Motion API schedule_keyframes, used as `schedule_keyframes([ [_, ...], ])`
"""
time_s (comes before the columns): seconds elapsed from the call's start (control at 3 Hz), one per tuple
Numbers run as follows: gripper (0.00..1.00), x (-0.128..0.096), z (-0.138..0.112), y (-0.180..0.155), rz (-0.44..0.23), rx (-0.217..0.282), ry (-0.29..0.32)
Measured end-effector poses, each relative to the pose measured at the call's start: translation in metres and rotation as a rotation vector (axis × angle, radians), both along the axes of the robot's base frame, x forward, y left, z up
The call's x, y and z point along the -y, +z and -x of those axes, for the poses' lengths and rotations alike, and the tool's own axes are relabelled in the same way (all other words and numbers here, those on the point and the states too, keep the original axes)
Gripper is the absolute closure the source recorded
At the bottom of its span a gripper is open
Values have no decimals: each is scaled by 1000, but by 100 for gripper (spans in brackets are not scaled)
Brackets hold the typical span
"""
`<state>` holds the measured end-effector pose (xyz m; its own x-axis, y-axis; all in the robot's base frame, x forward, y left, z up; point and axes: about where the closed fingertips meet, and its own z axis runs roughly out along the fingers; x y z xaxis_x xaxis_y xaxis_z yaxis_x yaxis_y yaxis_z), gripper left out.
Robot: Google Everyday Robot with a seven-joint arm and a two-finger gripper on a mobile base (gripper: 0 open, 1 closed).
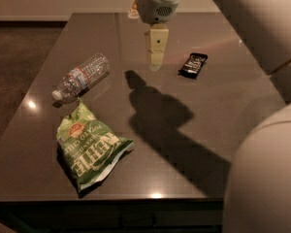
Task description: Place water bottle upright
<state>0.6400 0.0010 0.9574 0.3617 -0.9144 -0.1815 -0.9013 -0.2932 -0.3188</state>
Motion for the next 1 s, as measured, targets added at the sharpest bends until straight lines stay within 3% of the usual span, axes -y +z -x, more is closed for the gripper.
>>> schedule_keyframes([
  [1.0,0,-94,2,-33,75,19,281],
])
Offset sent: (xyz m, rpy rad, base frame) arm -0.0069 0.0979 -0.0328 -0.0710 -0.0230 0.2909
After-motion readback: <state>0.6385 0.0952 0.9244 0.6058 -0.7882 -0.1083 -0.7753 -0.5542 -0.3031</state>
